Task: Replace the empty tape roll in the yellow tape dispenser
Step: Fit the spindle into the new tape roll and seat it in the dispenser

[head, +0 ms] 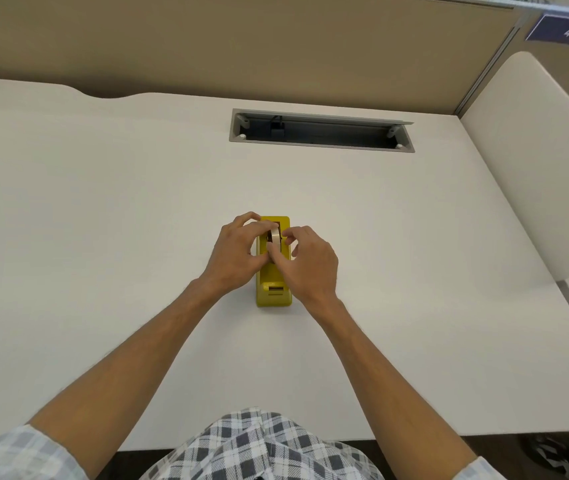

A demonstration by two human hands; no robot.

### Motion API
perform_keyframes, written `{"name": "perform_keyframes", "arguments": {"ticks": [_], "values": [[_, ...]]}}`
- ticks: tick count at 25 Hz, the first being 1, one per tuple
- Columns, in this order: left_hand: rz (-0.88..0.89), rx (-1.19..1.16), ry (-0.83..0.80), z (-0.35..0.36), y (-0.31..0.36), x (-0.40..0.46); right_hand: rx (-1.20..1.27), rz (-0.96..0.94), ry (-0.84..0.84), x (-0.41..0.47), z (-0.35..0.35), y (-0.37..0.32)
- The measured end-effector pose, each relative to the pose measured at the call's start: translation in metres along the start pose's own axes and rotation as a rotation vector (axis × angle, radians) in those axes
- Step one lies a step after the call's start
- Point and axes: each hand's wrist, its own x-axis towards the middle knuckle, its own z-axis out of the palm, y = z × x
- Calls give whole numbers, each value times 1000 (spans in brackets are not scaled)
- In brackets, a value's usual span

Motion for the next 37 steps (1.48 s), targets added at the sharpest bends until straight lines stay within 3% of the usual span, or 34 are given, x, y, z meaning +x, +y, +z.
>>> {"name": "perform_keyframes", "arguments": {"ticks": [4,11,29,37], "values": [[19,8,22,1,2,-1,-57,-204,5,-11,-1,11],[45,42,23,2,7,-2,-195,-348,69,-20,-2,19],[20,55,-10,-2,10,-1,-214,-292,27,-12,0,10],[1,204,-61,-1,10,-1,-200,-294,18,-14,-2,9]]}}
